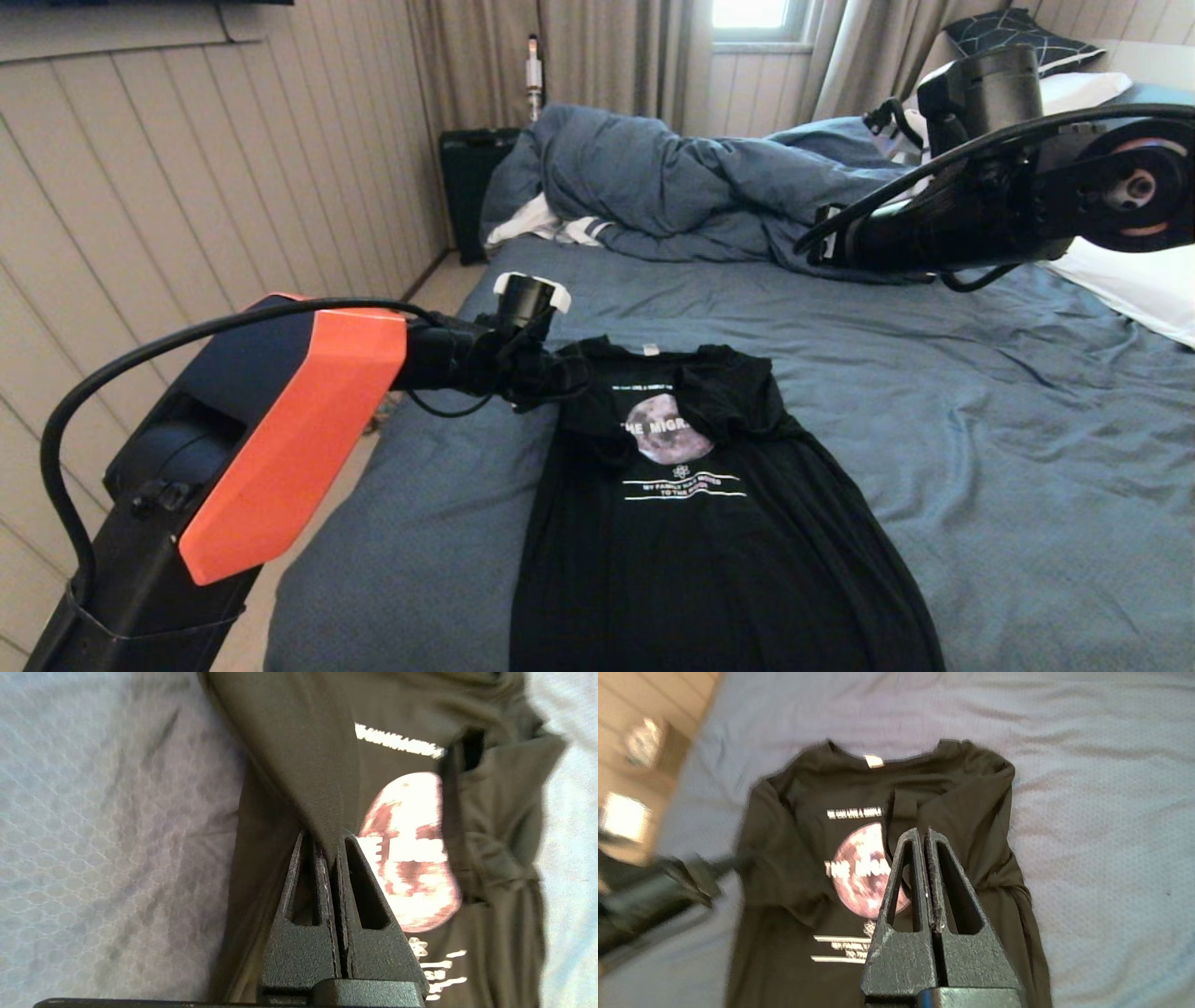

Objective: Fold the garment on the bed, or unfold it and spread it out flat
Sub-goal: Fold the black T-shirt

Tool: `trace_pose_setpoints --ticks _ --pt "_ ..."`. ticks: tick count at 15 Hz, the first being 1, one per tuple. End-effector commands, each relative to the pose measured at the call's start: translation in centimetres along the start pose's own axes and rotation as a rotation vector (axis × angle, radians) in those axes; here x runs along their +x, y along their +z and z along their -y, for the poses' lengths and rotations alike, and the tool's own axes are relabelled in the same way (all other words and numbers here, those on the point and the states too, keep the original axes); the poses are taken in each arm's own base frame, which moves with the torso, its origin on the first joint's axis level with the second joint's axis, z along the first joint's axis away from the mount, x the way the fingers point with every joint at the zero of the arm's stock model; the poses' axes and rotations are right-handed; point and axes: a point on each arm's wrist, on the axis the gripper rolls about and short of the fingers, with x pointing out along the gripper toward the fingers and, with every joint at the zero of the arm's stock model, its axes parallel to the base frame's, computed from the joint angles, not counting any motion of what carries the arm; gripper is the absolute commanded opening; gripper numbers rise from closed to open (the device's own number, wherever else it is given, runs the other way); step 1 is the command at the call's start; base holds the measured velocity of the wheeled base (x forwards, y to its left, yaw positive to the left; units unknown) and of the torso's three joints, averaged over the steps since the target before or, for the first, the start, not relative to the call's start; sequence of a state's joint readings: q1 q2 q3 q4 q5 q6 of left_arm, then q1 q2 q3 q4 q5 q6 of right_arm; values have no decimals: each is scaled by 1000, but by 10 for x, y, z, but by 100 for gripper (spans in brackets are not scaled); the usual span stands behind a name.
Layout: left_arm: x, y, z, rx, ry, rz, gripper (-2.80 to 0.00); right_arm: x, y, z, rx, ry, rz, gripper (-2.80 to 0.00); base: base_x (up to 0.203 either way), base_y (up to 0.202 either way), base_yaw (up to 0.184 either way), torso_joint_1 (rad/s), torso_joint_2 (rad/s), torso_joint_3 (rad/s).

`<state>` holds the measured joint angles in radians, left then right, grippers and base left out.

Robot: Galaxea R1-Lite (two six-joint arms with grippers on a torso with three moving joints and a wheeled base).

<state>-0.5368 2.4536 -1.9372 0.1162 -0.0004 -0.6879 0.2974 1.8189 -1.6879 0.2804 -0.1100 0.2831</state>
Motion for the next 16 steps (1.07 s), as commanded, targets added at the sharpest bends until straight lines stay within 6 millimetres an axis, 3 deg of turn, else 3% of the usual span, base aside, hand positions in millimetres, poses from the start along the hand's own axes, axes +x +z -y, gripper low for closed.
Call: trace_pose_setpoints --ticks 1,7,10,16 --pt "-9 4 7 0 -17 13 -280 3 -4 0 -15 -3 -16 -280 0 0 0 0 0 0" --pt "11 -10 -3 8 12 -22 -280 6 -10 0 -63 -7 -40 -280 0 0 0 0 0 0" --pt "26 -15 -21 11 52 -41 -280 5 -10 0 -65 -6 -40 -280 0 0 0 0 0 0" --pt "29 -9 -33 -5 73 -39 -280 7 -12 0 -67 -8 -46 -280 0 0 0 0 0 0"
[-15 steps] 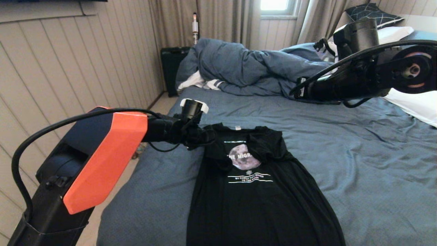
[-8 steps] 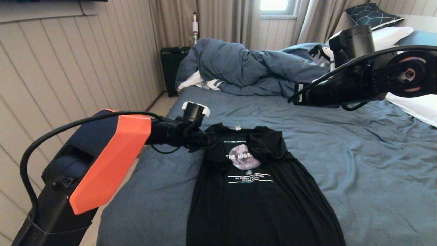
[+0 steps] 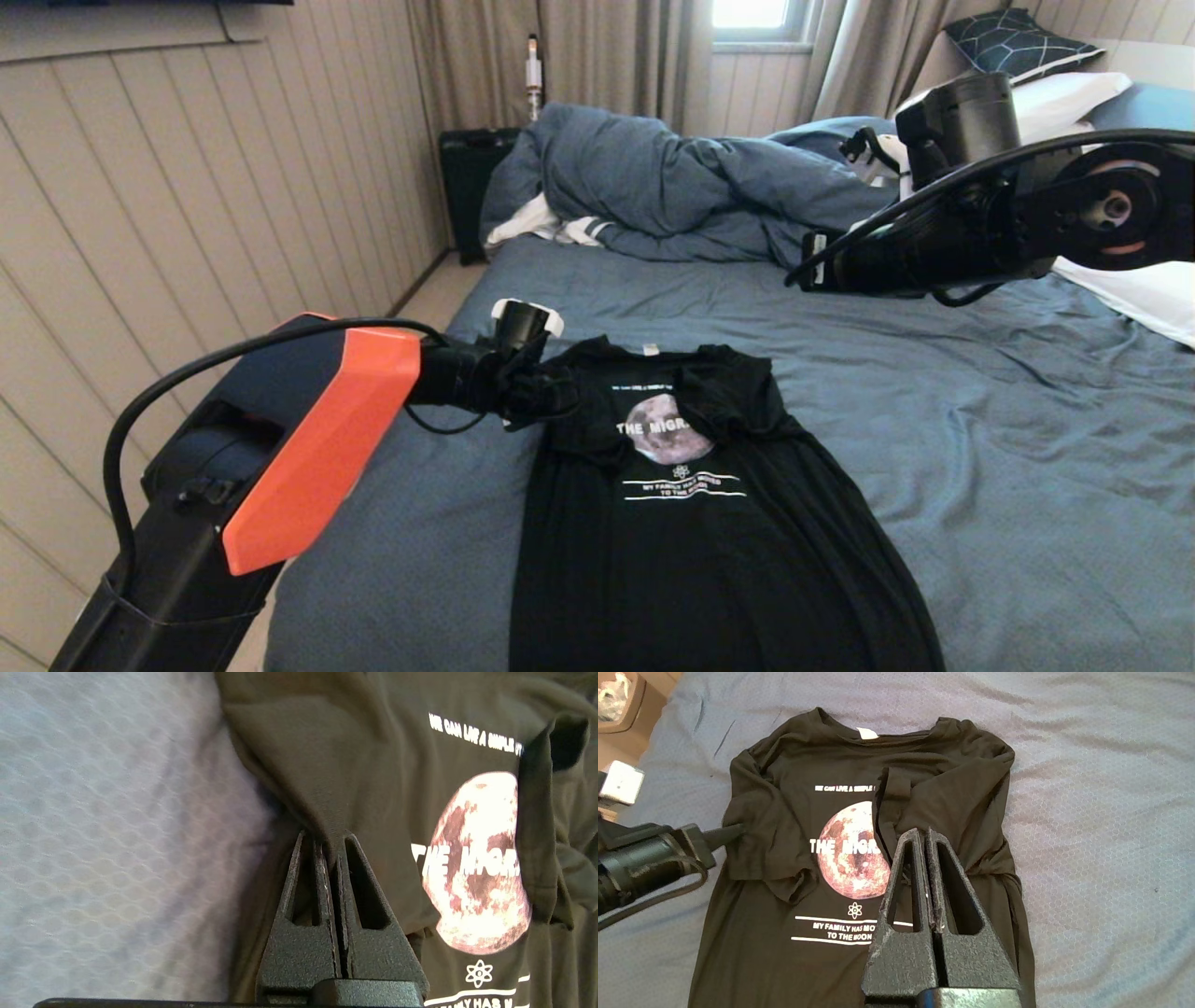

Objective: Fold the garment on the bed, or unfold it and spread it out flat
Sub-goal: Fold the black T-shirt

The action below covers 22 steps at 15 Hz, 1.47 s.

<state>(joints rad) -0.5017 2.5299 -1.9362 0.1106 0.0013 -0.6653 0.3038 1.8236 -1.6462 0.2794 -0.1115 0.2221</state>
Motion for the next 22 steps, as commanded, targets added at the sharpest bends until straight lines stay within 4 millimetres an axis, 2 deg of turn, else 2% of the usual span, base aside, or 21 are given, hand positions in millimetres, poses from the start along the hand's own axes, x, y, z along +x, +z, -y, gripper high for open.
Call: trace_pose_setpoints --ticks 1,2,7,14,16,18,22 --pt "2 -1 -3 -7 10 -4 -280 0 0 0 2 -1 -2 -280 0 0 0 0 0 0" --pt "1 0 -2 -8 10 -1 0 0 0 0 2 -1 0 -280 0 0 0 0 0 0" --pt "-13 3 1 -21 20 10 0 -3 1 0 3 1 6 -280 0 0 0 0 0 0" --pt "-26 -25 15 -7 21 -29 0 -3 1 0 1 1 6 -280 0 0 0 0 0 0" --pt "-33 -27 22 -10 5 -24 0 -4 1 0 1 1 7 -280 0 0 0 0 0 0" --pt "-39 -28 24 -13 1 -26 0 -4 1 0 1 1 7 -280 0 0 0 0 0 0" --pt "-43 -42 21 -3 9 -51 0 -4 1 0 0 1 4 -280 0 0 0 0 0 0"
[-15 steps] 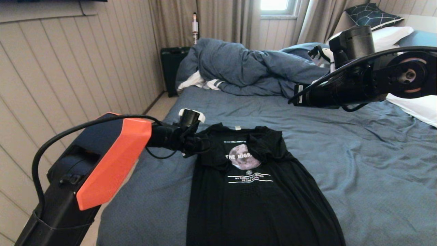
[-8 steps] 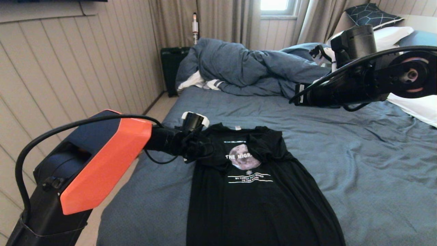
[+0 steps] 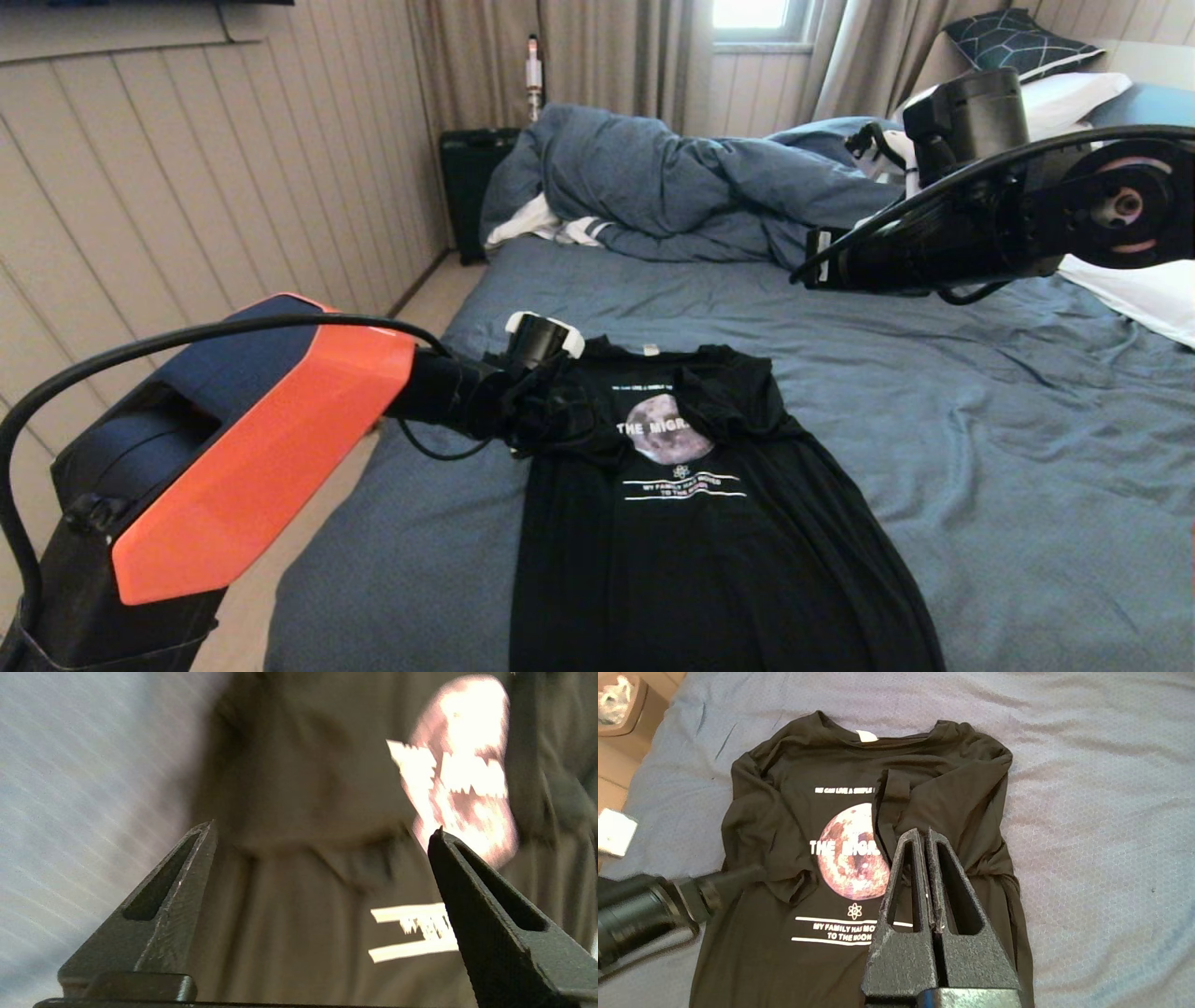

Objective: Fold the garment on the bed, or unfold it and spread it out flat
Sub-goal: Fold the black T-shirt

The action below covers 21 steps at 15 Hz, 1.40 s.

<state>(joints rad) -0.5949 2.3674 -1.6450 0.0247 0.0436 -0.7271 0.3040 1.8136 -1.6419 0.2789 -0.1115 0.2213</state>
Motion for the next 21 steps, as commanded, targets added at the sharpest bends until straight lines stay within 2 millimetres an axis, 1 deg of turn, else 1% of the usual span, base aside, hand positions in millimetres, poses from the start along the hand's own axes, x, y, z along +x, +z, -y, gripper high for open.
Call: trace_pose_setpoints --ticks 1,4,8,11,13,17,21 --pt "-5 -3 -2 -1 2 0 0 0 0 0 0 0 -2 -280 0 0 0 0 0 0" --pt "-2 -14 -7 9 19 -31 0 0 -1 0 0 0 -3 -280 0 0 0 0 0 0" --pt "9 -18 -4 24 -5 -12 0 1 -2 -3 -4 6 -9 -280 0 0 0 0 0 0" --pt "4 -16 2 29 -25 0 0 3 -3 -3 -5 6 -14 -280 0 0 0 0 0 0" --pt "5 -15 3 31 -27 3 0 3 -3 -4 -5 7 -14 -280 0 0 0 0 0 0" --pt "18 -15 4 30 -29 6 0 2 -5 -8 -11 18 -17 -280 0 0 0 0 0 0" --pt "26 -14 6 28 -36 13 0 2 -5 -8 -11 18 -17 -280 0 0 0 0 0 0"
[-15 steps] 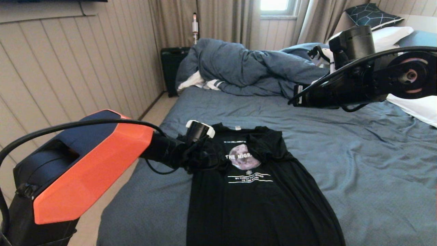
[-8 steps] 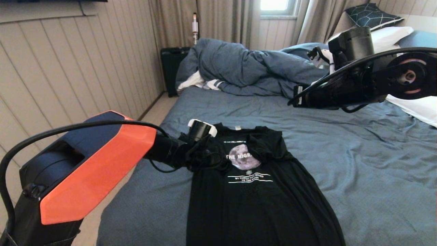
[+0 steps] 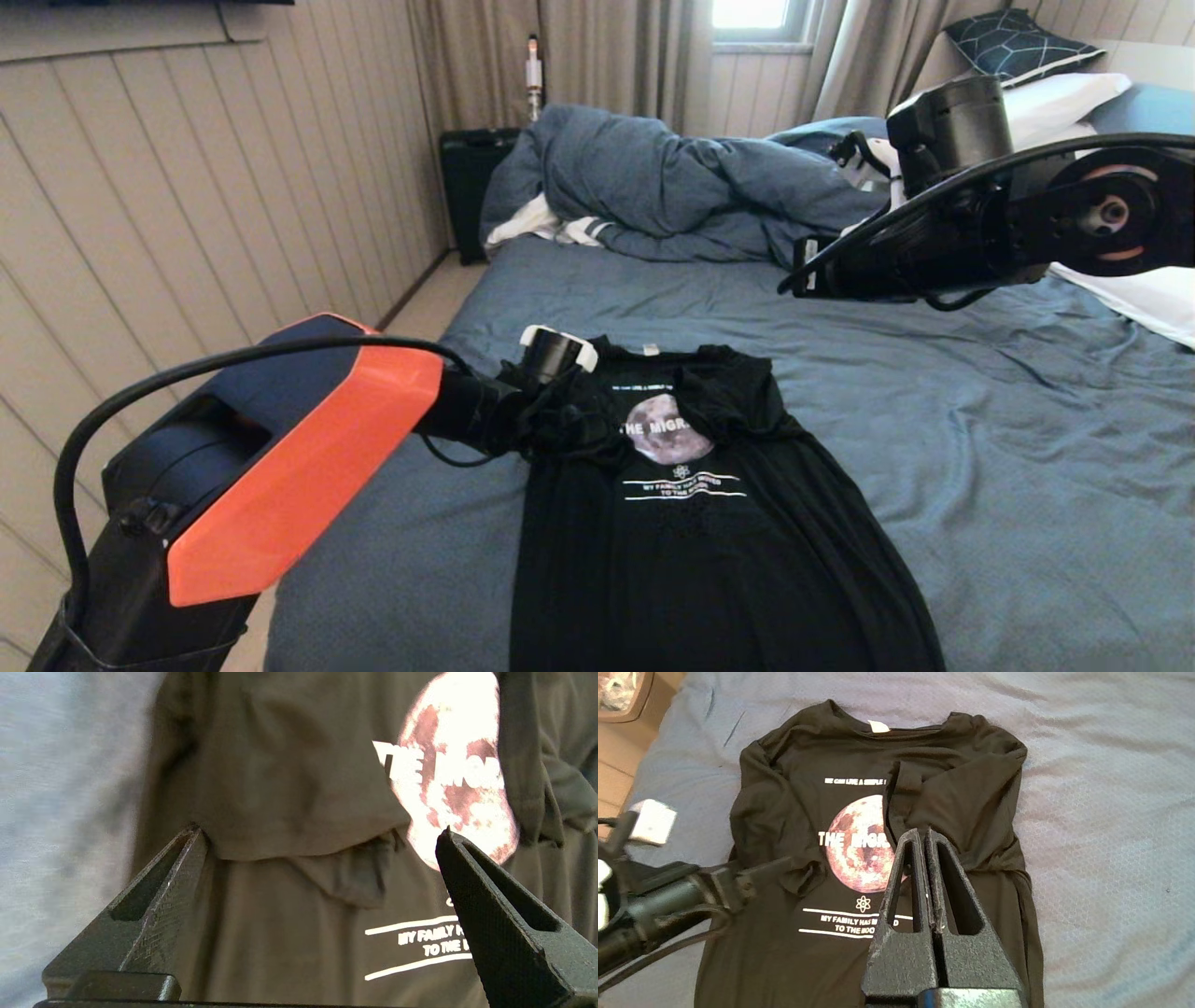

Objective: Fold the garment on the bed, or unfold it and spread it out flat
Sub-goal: Fold the black T-shirt

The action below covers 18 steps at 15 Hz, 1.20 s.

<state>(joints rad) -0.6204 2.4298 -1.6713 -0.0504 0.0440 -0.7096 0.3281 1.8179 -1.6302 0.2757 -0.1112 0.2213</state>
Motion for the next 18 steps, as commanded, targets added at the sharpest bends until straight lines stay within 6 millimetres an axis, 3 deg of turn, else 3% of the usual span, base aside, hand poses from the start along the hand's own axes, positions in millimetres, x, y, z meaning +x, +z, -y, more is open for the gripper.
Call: trace_pose_setpoints --ticks 1,6,7,18 --pt "6 -2 -1 -5 3 -2 0 0 0 0 1 -1 -1 -280 0 0 0 0 0 0" --pt "7 1 1 -9 -4 8 0 1 0 0 1 -1 -1 -280 0 0 0 0 0 0" --pt "7 2 1 -9 -5 9 -280 1 -1 0 1 -1 -3 -280 0 0 0 0 0 0" --pt "7 5 3 -9 -14 22 -280 2 -1 0 1 -1 -3 -280 0 0 0 0 0 0"
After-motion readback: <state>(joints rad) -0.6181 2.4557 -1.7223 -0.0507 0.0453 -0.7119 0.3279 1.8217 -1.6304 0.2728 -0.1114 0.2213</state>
